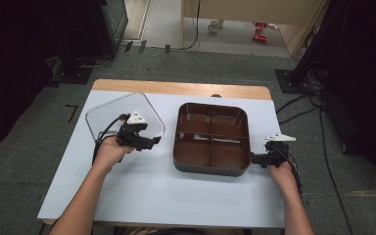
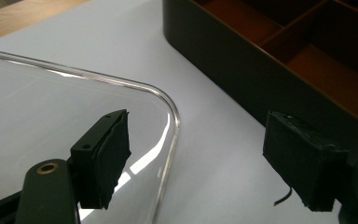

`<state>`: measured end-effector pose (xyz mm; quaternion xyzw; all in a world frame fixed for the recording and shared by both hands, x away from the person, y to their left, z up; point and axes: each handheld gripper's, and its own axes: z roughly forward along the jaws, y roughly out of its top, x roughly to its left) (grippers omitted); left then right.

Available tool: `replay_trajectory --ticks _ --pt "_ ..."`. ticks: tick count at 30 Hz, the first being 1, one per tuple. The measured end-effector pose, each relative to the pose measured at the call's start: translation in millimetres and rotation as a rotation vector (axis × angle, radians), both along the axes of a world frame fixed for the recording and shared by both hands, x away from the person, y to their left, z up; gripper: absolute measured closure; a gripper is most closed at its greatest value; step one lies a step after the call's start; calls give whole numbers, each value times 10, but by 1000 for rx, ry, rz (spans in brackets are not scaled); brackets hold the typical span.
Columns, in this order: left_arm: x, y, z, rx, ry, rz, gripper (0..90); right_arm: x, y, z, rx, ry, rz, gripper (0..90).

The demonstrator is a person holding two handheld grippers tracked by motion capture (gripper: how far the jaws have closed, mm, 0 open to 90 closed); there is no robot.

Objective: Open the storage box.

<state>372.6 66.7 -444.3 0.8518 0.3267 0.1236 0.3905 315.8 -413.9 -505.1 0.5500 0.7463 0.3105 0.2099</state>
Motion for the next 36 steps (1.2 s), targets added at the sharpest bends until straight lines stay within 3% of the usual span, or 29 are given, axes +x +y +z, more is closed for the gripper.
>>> replay_trajectory --ticks 5,14,23,27,29,36 --pt "-132 -53 -76 40 -13 -46 221 0 0 0 0 0 0 0" --pt "-332 -158 -164 57 0 -122 221 0 0 0 -1 0 0 0" --pt "-365 -237 -263 83 20 -156 221 1 0 0 -1 0 1 0" --pt "-354 -276 -376 137 57 -182 221 0 0 0 -1 0 0 0" --pt "-344 -289 -412 157 71 -167 220 1 0 0 -1 0 0 0" --pt "-348 -285 -431 152 60 -182 195 1 0 0 -1 0 0 0"
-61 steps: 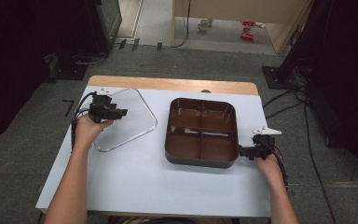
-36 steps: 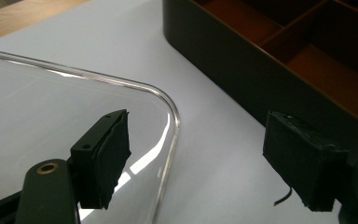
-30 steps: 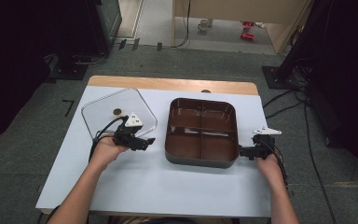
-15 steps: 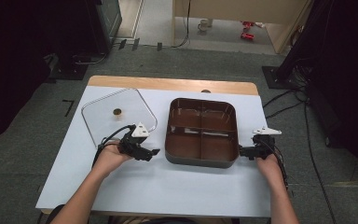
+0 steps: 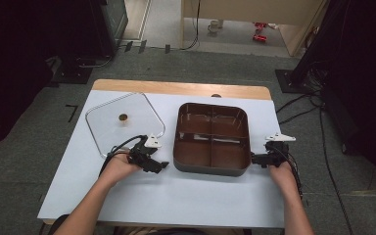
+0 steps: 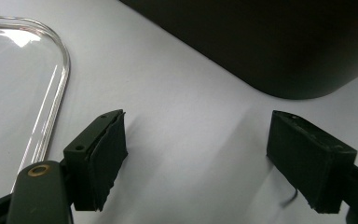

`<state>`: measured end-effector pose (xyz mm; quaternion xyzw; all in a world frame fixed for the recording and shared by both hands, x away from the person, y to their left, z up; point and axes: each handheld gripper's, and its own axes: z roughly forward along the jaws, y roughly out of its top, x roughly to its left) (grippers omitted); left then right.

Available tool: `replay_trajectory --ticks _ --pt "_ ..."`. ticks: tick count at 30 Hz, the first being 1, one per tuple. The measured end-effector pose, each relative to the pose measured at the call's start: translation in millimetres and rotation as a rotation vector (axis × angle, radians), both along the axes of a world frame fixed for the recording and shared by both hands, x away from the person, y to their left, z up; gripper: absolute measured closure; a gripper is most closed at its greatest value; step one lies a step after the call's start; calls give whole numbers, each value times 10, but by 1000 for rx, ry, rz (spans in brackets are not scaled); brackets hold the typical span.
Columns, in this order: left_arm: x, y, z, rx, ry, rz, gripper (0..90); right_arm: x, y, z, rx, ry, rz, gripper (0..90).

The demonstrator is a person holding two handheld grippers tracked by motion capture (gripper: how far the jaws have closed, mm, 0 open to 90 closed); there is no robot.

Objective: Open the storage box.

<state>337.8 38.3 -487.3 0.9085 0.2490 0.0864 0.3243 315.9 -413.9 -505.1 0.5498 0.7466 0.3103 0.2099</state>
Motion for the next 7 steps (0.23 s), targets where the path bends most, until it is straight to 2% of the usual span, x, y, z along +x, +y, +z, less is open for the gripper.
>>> replay_trajectory --ticks 7 --pt "-5 8 -10 -7 -6 -3 190 0 1 0 0 0 0 0"
